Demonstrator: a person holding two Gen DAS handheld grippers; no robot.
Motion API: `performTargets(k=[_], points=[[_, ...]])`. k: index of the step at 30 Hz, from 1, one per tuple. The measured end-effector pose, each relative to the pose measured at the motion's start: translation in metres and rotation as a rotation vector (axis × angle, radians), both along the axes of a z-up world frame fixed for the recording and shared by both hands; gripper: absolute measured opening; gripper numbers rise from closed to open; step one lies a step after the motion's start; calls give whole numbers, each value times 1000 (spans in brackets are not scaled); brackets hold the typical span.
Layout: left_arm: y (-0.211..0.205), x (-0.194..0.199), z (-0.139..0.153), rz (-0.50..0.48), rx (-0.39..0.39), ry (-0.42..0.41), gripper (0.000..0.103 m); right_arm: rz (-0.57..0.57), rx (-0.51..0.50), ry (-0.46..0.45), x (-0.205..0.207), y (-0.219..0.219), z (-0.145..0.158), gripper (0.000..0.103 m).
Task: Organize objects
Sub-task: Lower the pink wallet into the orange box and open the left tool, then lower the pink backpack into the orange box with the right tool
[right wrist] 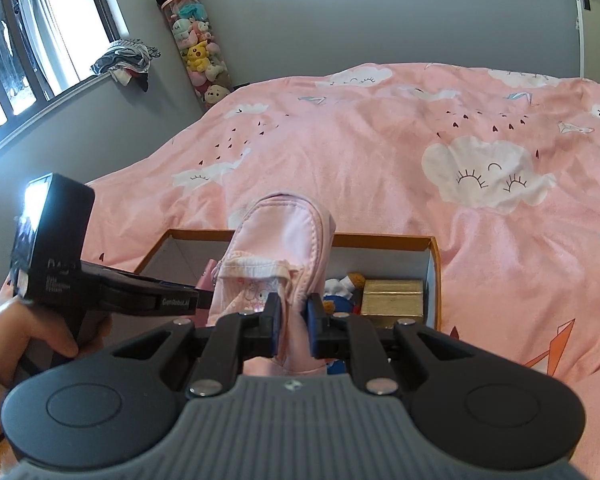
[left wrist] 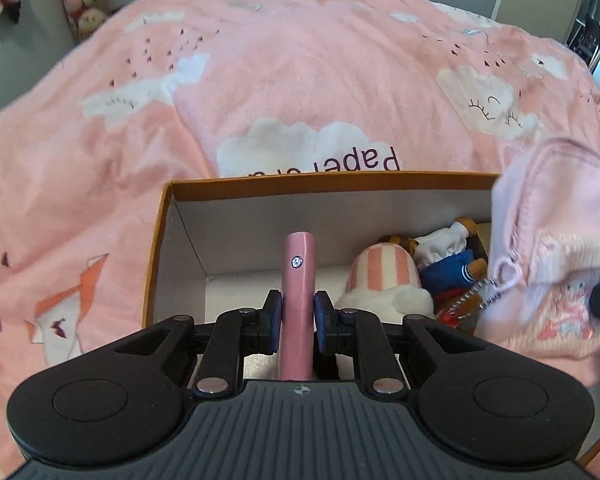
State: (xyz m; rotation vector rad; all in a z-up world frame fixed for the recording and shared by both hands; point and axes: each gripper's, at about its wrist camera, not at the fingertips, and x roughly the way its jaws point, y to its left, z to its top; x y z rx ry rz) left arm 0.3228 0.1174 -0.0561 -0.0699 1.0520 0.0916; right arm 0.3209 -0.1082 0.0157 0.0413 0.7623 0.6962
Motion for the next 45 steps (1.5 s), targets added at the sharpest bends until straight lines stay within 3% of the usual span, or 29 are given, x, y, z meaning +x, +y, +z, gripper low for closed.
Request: performTargets(k=[3, 7, 11, 16, 23, 26, 38, 45], points=[[3, 5, -1, -20, 52, 25, 21, 1, -4, 11, 3, 0, -3, 14], [-9, 2, 2, -96, 218, 19, 24, 1, -3, 16, 3, 2, -5, 14], [-10, 1, 1, -124, 263, 34, 24, 9, -2, 19, 1, 5, -5, 14], [6, -14, 27, -129, 98, -66, 24, 31, 40, 60, 3, 11, -2, 14], [42, -50, 66, -39, -26, -263, 30, 134, 96, 216, 17, 54, -8, 14], [57, -60, 67, 19, -45, -300, 31, 162, 57, 262, 23, 82, -18, 14], [72, -73, 38, 11, -73, -275, 31, 186, -53, 416, 54, 145, -70, 14], [72, -76, 30, 11, -91, -267, 31, 170, -81, 394, 59, 154, -80, 16]])
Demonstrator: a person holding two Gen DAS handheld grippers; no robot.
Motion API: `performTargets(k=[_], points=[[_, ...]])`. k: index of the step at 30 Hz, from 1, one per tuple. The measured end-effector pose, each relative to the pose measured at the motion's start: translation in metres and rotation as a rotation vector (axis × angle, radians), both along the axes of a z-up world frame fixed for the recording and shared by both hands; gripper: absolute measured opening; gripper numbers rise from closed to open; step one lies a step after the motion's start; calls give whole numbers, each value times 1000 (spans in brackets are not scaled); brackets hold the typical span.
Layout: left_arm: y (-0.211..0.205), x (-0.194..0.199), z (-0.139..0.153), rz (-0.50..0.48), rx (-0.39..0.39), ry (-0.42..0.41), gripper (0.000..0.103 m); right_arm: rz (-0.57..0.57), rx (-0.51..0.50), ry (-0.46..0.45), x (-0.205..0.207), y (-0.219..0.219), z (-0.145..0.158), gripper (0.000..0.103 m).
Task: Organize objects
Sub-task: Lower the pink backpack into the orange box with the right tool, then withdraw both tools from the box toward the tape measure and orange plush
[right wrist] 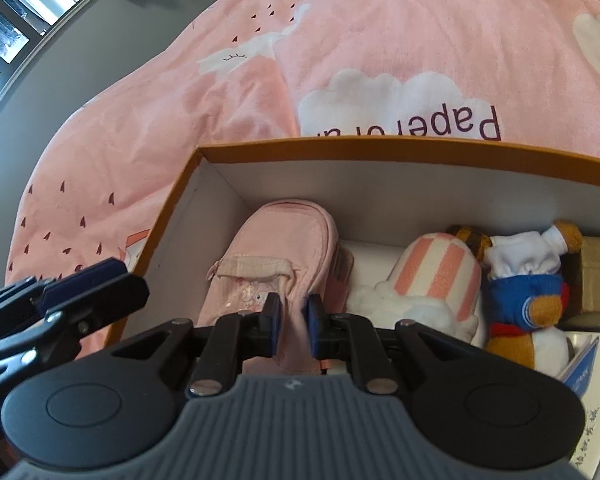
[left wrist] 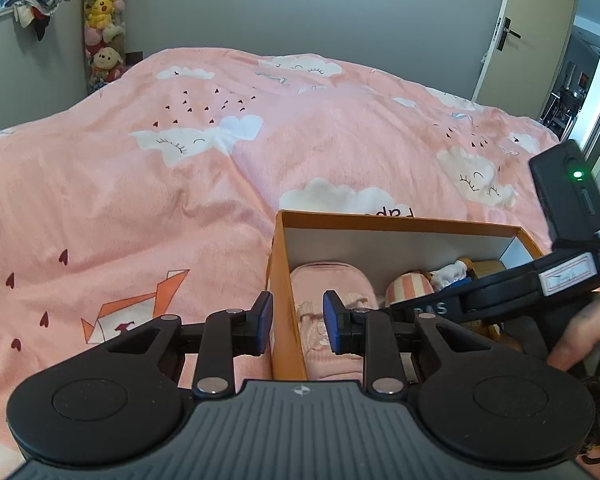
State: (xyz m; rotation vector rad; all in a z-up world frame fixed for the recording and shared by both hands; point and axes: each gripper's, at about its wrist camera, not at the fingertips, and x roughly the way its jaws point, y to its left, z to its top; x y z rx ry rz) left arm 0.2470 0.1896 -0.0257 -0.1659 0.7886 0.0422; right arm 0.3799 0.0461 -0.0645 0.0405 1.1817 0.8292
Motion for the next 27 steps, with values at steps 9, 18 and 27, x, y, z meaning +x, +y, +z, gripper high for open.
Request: performTargets(k=[9, 18, 27], points=[[-14, -24, 23, 47, 16, -53, 31, 36, -3, -134, -18, -9, 19, 35], [-59, -81, 52, 86, -16, -138, 31, 57, 112, -335, -80, -58, 77, 36], [-87, -133, 44, 70, -80, -108, 31, 4, 187, -515, -158, -136, 102, 40]])
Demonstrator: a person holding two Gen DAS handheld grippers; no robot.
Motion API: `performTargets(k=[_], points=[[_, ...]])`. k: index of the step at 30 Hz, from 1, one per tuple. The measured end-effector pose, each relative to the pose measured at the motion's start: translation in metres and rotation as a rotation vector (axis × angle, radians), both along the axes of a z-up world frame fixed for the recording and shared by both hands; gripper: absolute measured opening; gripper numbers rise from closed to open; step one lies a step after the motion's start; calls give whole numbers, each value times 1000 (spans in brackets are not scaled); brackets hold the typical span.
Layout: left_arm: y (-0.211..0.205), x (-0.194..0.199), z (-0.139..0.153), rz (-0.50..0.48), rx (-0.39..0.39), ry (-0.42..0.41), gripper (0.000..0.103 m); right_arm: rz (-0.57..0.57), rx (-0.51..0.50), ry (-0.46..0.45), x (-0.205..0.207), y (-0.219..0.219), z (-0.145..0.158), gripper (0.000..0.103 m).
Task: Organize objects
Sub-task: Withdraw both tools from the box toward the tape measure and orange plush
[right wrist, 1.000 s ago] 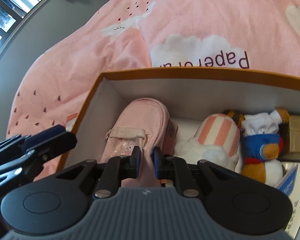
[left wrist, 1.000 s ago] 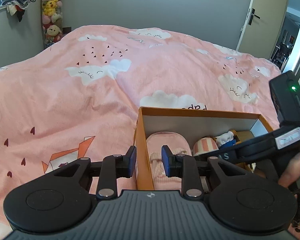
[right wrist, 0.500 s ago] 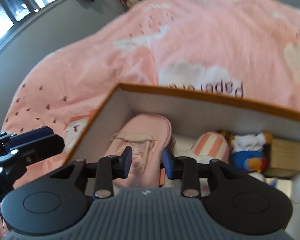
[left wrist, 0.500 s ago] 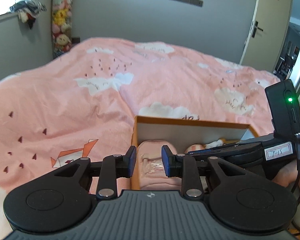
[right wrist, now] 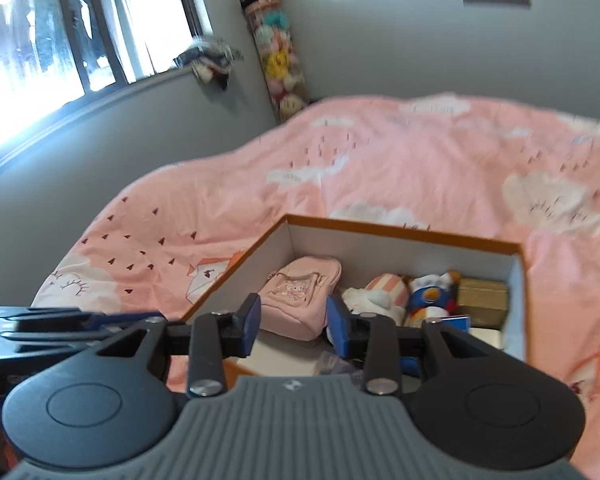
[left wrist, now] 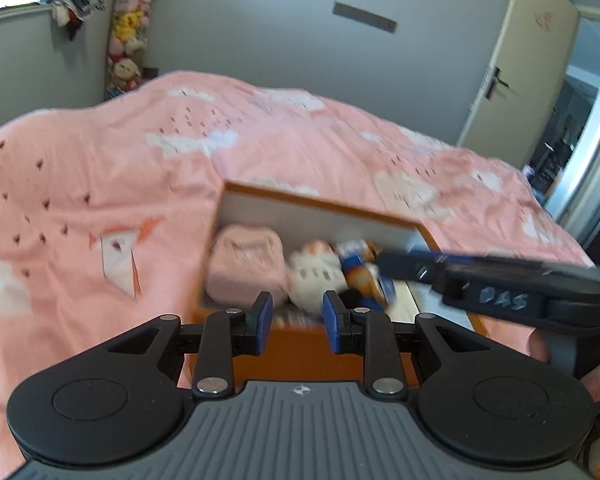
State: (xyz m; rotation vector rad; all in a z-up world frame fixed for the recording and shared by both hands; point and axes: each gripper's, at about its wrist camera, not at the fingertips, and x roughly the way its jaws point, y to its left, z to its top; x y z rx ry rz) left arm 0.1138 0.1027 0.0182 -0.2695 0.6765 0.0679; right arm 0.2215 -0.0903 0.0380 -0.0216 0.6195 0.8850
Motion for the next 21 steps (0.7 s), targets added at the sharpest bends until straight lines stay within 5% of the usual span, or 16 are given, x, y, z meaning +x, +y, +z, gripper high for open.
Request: performTargets(k=[5, 21], points=[[-11, -24, -17, -32, -4, 62, 31, -64, 4, -121, -42, -33, -5, 51], [-13, -46, -73, -10, -9, 189, 31, -167, -185, 145, -54, -52, -100, 51]])
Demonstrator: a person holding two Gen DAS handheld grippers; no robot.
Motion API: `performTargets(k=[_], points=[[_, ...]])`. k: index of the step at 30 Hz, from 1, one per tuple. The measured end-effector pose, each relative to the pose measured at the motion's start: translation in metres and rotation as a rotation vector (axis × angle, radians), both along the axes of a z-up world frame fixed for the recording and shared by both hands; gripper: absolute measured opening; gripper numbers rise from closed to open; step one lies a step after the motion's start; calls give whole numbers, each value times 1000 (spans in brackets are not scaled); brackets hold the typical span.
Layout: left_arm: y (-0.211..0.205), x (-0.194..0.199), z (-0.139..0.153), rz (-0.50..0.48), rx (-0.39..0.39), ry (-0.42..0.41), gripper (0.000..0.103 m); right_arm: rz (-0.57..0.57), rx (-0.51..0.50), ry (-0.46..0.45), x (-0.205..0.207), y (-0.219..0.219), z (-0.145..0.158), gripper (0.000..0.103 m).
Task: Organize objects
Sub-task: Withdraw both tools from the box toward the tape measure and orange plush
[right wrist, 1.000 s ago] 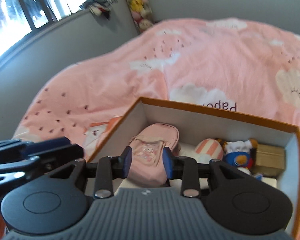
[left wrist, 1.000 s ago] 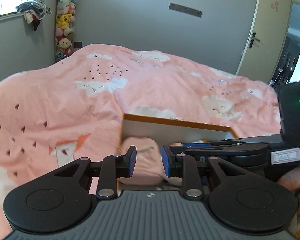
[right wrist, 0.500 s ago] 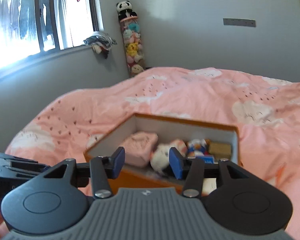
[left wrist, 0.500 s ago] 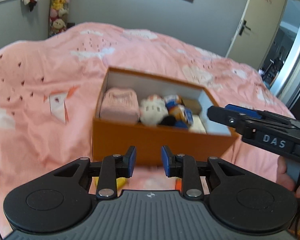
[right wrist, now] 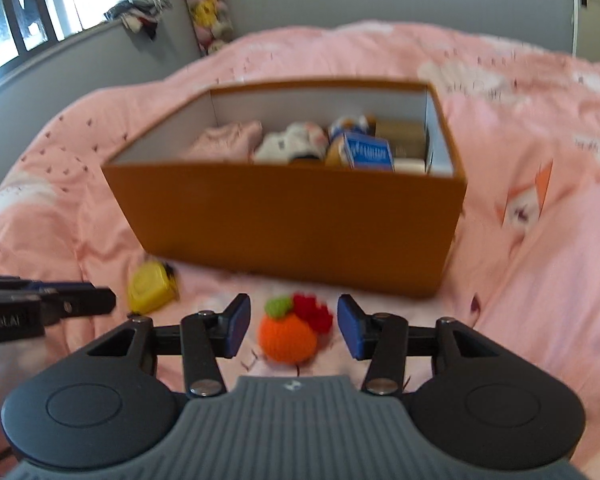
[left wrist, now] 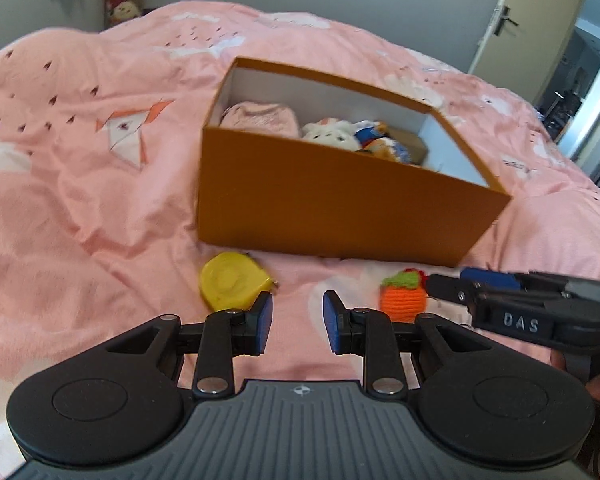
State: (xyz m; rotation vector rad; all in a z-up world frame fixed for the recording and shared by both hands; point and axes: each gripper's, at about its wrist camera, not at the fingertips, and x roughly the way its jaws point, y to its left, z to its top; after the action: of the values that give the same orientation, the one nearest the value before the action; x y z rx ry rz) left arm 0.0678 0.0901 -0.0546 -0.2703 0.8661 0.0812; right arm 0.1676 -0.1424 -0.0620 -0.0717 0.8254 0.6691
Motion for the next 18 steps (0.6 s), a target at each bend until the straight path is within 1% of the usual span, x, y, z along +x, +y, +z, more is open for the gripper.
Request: performTargets(k=[5, 8, 14, 18], points=[[6, 3, -12, 28, -28, 44, 31, 25, -20, 38, 2, 7, -16, 50], [8, 4, -15, 34, -46, 49, 31, 25, -34, 73, 6, 10, -25, 45], [12, 9, -22, 42, -79, 52, 31, 21, -25, 108, 13, 12, -34, 44], [16, 11, -25, 74, -89, 42, 36, 32, -25, 101, 17, 20, -38, 46]])
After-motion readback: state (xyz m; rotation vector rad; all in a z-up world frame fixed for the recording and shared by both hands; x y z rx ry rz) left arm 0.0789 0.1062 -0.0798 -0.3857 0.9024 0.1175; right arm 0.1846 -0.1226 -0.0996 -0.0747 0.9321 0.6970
